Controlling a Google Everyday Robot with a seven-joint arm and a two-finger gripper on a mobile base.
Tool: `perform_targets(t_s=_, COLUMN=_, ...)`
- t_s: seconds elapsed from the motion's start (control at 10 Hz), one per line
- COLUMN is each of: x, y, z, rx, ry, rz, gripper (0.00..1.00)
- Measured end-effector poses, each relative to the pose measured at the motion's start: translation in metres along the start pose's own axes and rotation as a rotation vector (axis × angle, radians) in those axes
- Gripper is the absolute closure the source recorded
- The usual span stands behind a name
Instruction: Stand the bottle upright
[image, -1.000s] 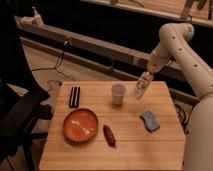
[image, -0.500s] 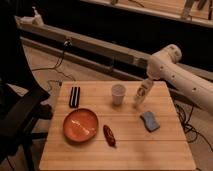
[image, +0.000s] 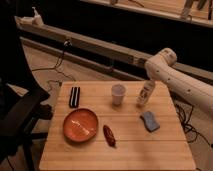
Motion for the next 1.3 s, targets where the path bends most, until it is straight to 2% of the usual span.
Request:
perform_targets(t_s=0.2, x=0.010, y=0.005, z=0.010, rx=-0.021, ry=0.015, rz=-0.005, gripper=1.00)
perform_targets(t_s=0.4, x=0.018, y=0.005, z=0.019, rx=-0.025, ry=0.025, rz=-0.016, gripper=1.00)
perform_targets(t_s=0.7, x=0.031, y=0.008, z=0.036, rx=-0.011, ry=0.035, rz=-0.011, gripper=1.00)
perform_targets(t_s=0.9, x=0.042, y=0.008, z=0.050, rx=0.009, ry=0.060, rz=-0.009, gripper=1.00)
perform_targets(t_s=1.3, x=0.044, y=0.000, z=0.057, rx=0.006, ry=0.102, rz=-0.075, gripper=1.00)
